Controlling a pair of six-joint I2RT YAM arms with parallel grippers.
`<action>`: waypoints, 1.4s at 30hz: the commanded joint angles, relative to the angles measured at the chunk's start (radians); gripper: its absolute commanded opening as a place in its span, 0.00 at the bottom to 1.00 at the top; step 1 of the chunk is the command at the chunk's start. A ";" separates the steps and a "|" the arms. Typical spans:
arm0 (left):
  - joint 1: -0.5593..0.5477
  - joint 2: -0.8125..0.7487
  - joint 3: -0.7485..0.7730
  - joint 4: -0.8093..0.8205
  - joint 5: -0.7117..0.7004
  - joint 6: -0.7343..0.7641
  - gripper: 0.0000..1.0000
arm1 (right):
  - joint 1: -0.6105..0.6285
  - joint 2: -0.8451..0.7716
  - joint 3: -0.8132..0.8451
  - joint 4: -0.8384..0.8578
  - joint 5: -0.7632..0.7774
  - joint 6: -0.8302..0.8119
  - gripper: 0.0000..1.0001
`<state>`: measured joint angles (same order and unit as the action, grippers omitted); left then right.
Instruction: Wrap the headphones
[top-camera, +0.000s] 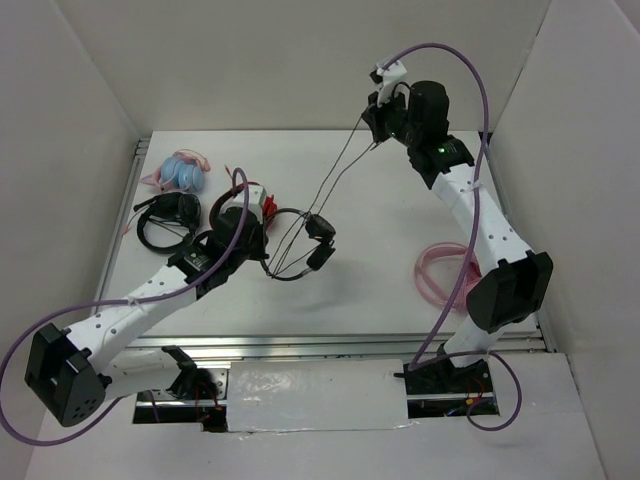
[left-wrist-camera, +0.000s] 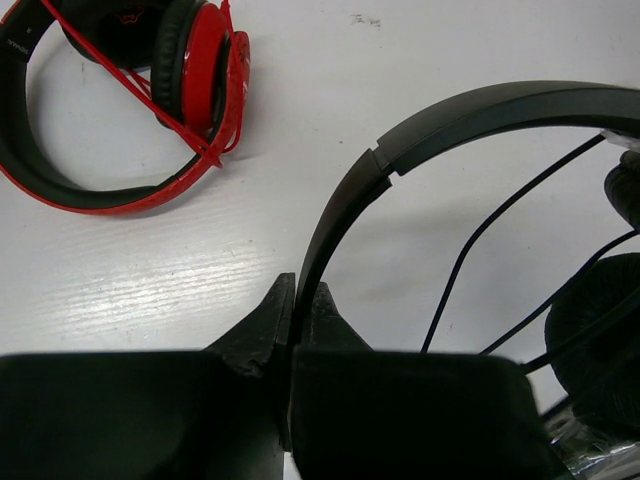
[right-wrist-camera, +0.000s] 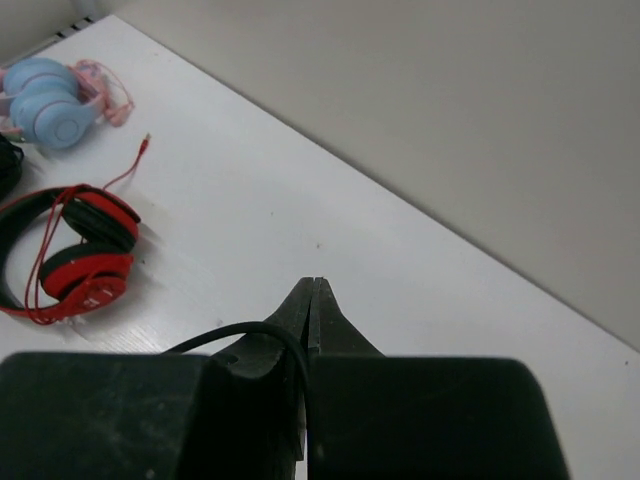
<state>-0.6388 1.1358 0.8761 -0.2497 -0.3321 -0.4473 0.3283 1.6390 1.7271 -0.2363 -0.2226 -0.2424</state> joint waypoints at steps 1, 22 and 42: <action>-0.004 -0.047 0.021 0.024 0.024 0.004 0.00 | -0.050 -0.034 -0.043 0.106 -0.101 0.051 0.00; -0.038 0.143 -0.029 -0.028 0.271 -0.036 0.00 | 0.109 0.005 0.153 0.272 0.179 -0.188 0.00; -0.039 0.151 0.026 -0.178 0.122 -0.073 0.00 | 0.060 -0.054 -0.038 0.491 0.360 -0.279 0.00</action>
<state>-0.6712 1.2911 0.8566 -0.4156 -0.2081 -0.5049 0.3862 1.6585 1.7313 0.1078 0.1486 -0.5079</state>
